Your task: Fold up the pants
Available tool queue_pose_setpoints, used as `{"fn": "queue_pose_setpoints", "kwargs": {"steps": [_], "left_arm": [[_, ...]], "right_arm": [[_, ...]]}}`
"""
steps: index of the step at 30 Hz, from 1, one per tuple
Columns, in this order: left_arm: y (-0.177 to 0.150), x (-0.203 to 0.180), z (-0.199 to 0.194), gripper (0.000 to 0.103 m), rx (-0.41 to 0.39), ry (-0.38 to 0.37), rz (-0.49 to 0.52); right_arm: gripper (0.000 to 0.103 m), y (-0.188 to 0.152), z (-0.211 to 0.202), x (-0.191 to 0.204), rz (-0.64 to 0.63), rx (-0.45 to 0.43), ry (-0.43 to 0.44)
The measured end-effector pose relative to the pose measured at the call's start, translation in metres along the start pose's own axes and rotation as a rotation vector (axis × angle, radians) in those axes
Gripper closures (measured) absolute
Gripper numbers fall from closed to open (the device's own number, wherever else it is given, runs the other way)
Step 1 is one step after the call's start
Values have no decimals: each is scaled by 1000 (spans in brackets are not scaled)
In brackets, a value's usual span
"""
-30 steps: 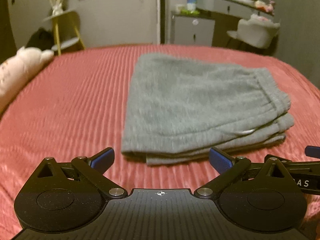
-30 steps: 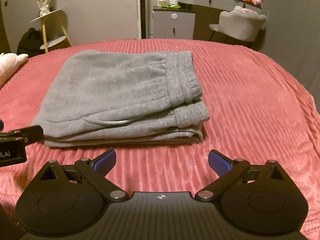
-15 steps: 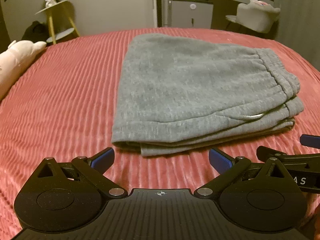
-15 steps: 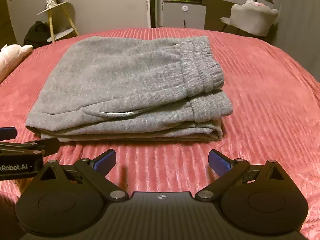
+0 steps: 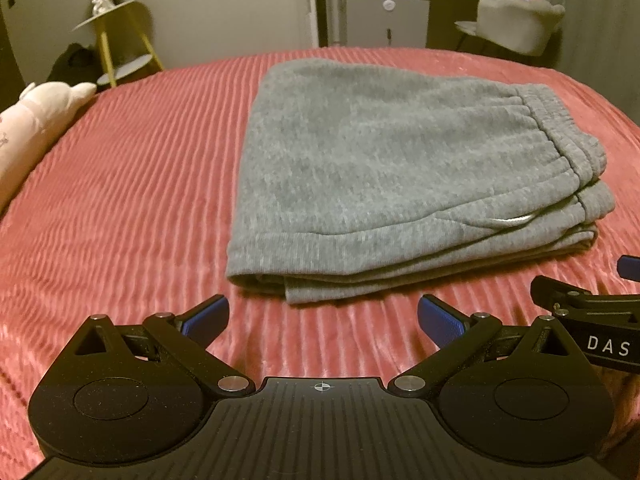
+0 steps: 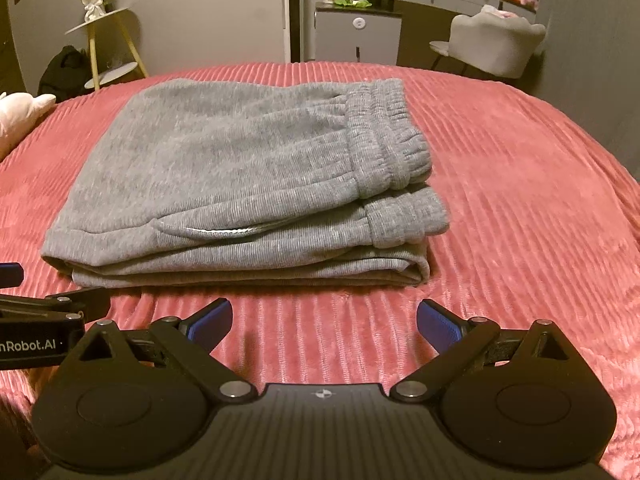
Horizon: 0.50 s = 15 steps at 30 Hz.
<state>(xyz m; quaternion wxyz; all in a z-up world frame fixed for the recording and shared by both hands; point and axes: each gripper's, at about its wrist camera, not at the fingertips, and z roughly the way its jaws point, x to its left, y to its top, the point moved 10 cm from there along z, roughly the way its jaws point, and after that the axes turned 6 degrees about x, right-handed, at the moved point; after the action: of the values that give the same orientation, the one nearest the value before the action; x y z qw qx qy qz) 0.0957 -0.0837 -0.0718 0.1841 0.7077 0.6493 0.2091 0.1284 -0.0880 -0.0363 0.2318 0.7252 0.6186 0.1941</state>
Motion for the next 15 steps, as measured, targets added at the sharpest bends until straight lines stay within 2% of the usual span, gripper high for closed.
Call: {"fn": "queue_pose_setpoints", "kwargs": {"steps": [15], "left_arm": [[-1,1,0,0,7,-4,-9]], "right_arm": [[4,-1,-1,1,-14,1,-8]]}}
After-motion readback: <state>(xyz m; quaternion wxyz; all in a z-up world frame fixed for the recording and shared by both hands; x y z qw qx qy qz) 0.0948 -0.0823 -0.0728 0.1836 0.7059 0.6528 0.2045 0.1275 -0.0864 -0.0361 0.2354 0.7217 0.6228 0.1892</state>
